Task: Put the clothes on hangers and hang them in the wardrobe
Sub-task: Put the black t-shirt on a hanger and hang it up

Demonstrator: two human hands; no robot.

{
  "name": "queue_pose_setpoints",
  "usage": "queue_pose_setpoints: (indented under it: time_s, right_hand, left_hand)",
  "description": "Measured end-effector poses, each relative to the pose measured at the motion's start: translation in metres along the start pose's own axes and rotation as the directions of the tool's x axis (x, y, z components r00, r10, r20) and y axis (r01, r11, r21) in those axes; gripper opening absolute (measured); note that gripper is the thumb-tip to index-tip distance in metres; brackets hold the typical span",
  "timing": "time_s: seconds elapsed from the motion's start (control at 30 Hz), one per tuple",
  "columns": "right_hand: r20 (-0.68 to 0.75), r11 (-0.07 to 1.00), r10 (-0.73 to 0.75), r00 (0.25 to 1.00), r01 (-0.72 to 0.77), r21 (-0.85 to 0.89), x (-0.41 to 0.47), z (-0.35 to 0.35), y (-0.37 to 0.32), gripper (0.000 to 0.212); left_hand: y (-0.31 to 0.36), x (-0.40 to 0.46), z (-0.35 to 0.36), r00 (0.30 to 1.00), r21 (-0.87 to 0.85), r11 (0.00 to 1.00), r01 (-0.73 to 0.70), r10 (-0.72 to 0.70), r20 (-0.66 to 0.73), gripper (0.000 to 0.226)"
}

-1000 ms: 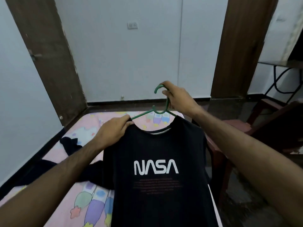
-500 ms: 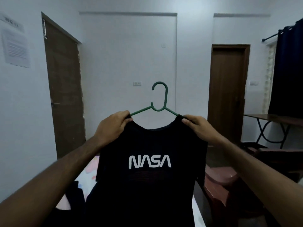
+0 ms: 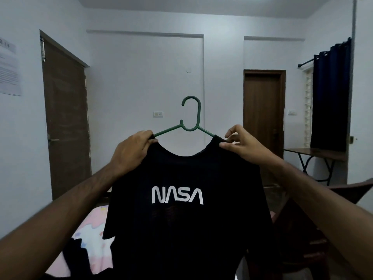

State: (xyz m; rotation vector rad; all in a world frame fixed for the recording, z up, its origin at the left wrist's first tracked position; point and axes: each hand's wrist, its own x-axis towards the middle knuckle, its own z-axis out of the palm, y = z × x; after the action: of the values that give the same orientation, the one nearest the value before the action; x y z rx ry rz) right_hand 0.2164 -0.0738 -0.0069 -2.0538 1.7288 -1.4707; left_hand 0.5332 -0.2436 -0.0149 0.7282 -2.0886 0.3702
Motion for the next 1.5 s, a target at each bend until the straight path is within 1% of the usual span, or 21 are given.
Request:
queue_pose_setpoints:
  time_s: [0.07,0.1,0.17,0.2,0.3,0.37,0.4,0.47,0.53,0.57,0.67,0.73,0.8,0.87,0.93,1.03,1.2,1.3,1.4,1.43,1.5]
  right_hand:
    - [0.019,0.983,-0.026,0.999,0.029,-0.179,0.007,-0.002,0.011,0.025]
    - [0.005,0.967,-0.049,0.999,0.049,-0.25,0.011,-0.003,0.018,0.02]
    - [-0.058,0.96,-0.061,0.996,0.042,-0.277,0.02,-0.006,0.038,0.021]
    - [-0.09,0.96,-0.053,0.995,0.026,-0.279,0.025,-0.01,0.05,0.021]
    - [-0.148,0.948,-0.031,0.989,-0.018,-0.318,0.046,-0.034,0.086,0.022]
    - [-0.151,0.942,-0.031,0.988,-0.022,-0.334,0.064,-0.057,0.11,0.026]
    - [-0.146,0.938,-0.033,0.989,-0.02,-0.346,0.076,-0.067,0.12,0.031]
    - [-0.136,0.927,-0.041,0.99,-0.013,-0.375,0.103,-0.086,0.134,0.043]
    - [-0.155,0.921,-0.071,0.985,0.005,-0.39,0.137,-0.109,0.145,0.041]
    - [-0.169,0.926,-0.088,0.982,0.018,-0.377,0.154,-0.125,0.148,0.04]
    - [-0.161,0.936,-0.162,0.973,0.1,-0.338,0.202,-0.182,0.154,0.037]
    - [-0.154,0.932,-0.214,0.965,0.154,-0.327,0.23,-0.219,0.161,0.024]
    - [-0.154,0.935,-0.233,0.96,0.178,-0.306,0.256,-0.263,0.169,0.007]
    - [-0.165,0.929,-0.215,0.963,0.149,-0.338,0.273,-0.285,0.173,0.009]
    - [-0.196,0.918,-0.19,0.962,0.104,-0.382,0.293,-0.334,0.164,0.008]
    - [-0.241,0.907,-0.17,0.956,0.057,-0.417,0.317,-0.417,0.143,0.009]
    - [-0.295,0.865,-0.146,0.944,-0.023,-0.502,0.347,-0.554,0.109,0.009]
    - [-0.322,0.849,-0.1,0.941,-0.088,-0.522,0.352,-0.621,0.087,0.007]
    - [-0.376,0.814,-0.049,0.925,-0.182,-0.552,0.347,-0.679,0.073,0.009]
    - [-0.396,0.799,-0.034,0.918,-0.212,-0.562,0.342,-0.697,0.068,0.008]
    - [-0.423,0.764,-0.019,0.906,-0.26,-0.59,0.33,-0.729,0.064,0.009]
  left_hand:
    - [0.005,0.009,0.008,1.0,-0.033,0.999,-0.013,0.013,0.009,0.025]
    - [0.007,0.015,0.013,1.0,-0.096,0.995,-0.022,0.021,-0.01,0.025]
    - [0.013,0.022,0.024,0.995,-0.241,0.969,-0.059,0.036,-0.098,0.027]
    - [0.018,0.024,0.031,0.988,-0.269,0.958,-0.098,0.061,-0.144,0.03]
    - [0.03,0.03,0.061,0.959,-0.263,0.932,-0.248,0.199,-0.199,0.035]
    - [0.036,0.045,0.094,0.948,-0.278,0.915,-0.293,0.239,-0.213,0.033]
    - [0.04,0.057,0.112,0.946,-0.3,0.909,-0.289,0.223,-0.237,0.029]
    - [0.045,0.092,0.143,0.944,-0.405,0.887,-0.224,0.094,-0.316,0.024]
    - [0.051,0.143,0.165,0.939,-0.489,0.86,-0.146,-0.034,-0.342,0.033]
    - [0.051,0.174,0.174,0.944,-0.469,0.873,-0.13,-0.036,-0.327,0.036]
    - [0.054,0.268,0.193,0.975,-0.303,0.94,-0.155,0.098,-0.198,0.031]
    - [0.06,0.324,0.198,0.987,-0.213,0.965,-0.155,0.141,-0.078,0.02]
    - [0.081,0.378,0.197,0.989,-0.12,0.982,-0.148,0.149,0.003,0.017]
    - [0.096,0.404,0.189,0.988,-0.052,0.987,-0.149,0.151,0.029,0.019]
    - [0.124,0.448,0.178,0.986,-0.037,0.985,-0.166,0.166,-0.002,0.02]
    - [0.176,0.518,0.161,0.981,-0.087,0.978,-0.192,0.189,-0.043,0.021]
    - [0.26,0.626,0.143,0.98,-0.299,0.933,-0.199,0.184,-0.078,0.018]
    - [0.304,0.676,0.135,0.975,-0.465,0.858,-0.22,0.206,-0.083,0.017]
    - [0.347,0.719,0.135,0.961,-0.592,0.763,-0.258,0.265,-0.077,0.015]
    - [0.363,0.732,0.137,0.955,-0.614,0.741,-0.27,0.285,-0.076,0.014]
    - [0.391,0.755,0.145,0.94,-0.608,0.736,-0.297,0.338,-0.05,0.012]
